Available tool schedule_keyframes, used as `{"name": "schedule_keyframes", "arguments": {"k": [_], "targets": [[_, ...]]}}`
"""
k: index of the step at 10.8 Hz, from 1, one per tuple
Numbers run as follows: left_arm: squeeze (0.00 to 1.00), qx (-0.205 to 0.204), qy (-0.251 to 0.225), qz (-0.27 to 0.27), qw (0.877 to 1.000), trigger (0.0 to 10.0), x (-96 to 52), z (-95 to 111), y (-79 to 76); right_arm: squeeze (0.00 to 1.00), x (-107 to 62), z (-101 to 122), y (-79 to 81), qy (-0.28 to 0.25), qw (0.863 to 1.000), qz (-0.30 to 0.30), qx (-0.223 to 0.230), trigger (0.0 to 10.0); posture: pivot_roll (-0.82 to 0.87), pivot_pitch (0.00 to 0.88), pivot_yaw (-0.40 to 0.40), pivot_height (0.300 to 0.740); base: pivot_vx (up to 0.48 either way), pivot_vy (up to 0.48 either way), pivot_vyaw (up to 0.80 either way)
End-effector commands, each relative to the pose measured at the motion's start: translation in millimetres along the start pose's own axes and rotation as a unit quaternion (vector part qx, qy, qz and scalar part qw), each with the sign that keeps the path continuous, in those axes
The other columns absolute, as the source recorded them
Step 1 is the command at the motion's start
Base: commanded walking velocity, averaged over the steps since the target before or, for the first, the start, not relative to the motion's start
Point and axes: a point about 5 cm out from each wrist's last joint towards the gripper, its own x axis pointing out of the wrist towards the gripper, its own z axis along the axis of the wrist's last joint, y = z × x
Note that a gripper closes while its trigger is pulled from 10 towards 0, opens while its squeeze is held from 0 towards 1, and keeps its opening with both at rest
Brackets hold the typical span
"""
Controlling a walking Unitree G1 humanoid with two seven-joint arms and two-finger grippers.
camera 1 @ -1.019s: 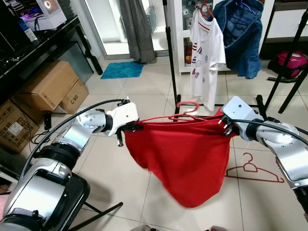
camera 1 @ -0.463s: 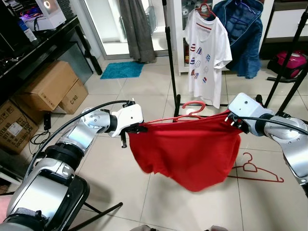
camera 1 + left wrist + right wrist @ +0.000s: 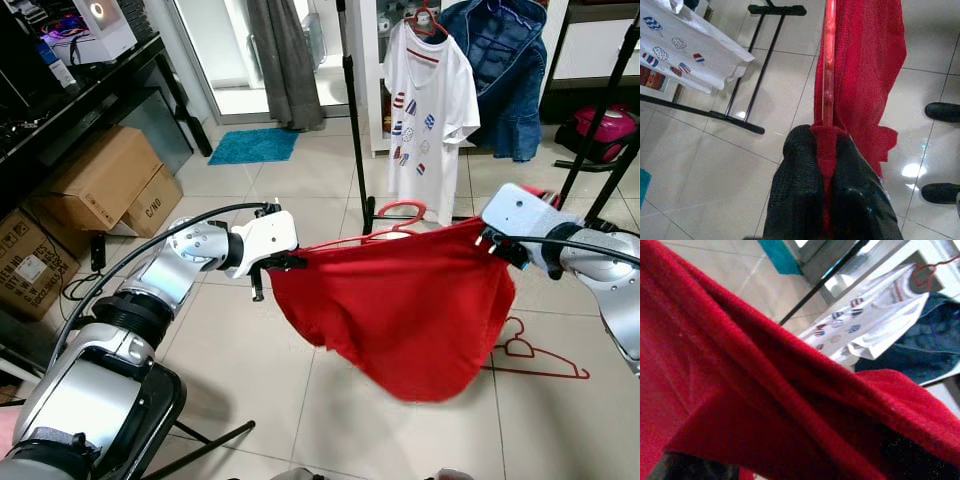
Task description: Hang hanger
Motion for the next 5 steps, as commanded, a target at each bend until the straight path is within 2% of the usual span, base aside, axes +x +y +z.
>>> {"name": "schedule_keyframes", "arguments": {"k": [1, 2, 5], "targets": [[0.00, -0.019, 0.042, 0.011, 0.999, 0.0, -13.1, -18, 3.1, 1.00, -6.7, 6, -22.8, -0.006, 0.999, -0.049, -0.019, 10.0, -0.17, 0.000, 0.206, 0.740, 0.000, 0.000, 0.00], [0.00, -0.017, 0.050, 0.011, 0.999, 0.0, -14.6, -19, 3.5, 1.00, -7.9, 6, -18.5, -0.011, 0.998, -0.014, -0.061, 10.0, -0.17, 0.000, 0.207, 0.740, 0.000, 0.000, 0.00], [0.00, -0.014, 0.053, 0.029, 0.998, 0.0, -18.3, -19, 9.1, 1.00, -9.7, 1, -7.8, -0.006, 0.993, 0.045, -0.108, 10.0, -0.17, 0.000, 0.207, 0.740, 0.000, 0.000, 0.00]]}}
